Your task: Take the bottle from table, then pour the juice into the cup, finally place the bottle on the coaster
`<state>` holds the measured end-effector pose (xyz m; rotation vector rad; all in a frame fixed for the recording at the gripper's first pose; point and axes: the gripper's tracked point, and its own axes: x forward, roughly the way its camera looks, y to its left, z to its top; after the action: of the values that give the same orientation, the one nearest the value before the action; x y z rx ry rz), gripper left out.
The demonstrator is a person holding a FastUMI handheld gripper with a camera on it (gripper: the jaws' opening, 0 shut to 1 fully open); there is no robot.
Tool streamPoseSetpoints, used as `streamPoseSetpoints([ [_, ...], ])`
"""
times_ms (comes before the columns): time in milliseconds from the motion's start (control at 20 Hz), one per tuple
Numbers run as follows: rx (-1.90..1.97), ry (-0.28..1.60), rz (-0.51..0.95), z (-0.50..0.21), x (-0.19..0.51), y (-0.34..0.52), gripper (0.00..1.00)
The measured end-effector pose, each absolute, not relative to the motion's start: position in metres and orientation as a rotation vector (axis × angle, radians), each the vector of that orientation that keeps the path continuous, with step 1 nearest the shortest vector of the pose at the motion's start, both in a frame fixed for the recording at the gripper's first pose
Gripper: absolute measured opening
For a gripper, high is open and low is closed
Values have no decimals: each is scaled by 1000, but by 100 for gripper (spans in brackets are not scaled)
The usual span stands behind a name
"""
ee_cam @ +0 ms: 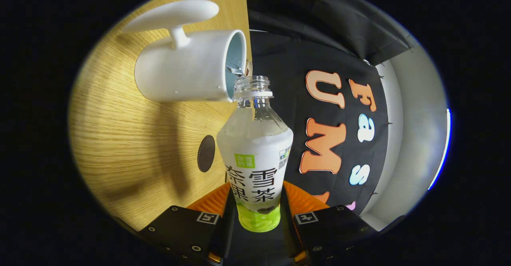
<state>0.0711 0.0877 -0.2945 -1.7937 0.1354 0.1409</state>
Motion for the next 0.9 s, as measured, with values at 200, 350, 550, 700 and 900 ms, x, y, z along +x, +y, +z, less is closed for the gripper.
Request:
streamPoseSetpoints([
  [200, -1818, 123, 133, -293, 71, 89, 54],
  [350, -1838, 109, 131, -293, 72, 90, 54],
  [550, -1862, 98, 129, -284, 77, 89, 54],
  [700, -1877, 90, 121, -278, 81, 88, 54],
  [900, -1892, 80, 119, -273, 84, 86, 54],
])
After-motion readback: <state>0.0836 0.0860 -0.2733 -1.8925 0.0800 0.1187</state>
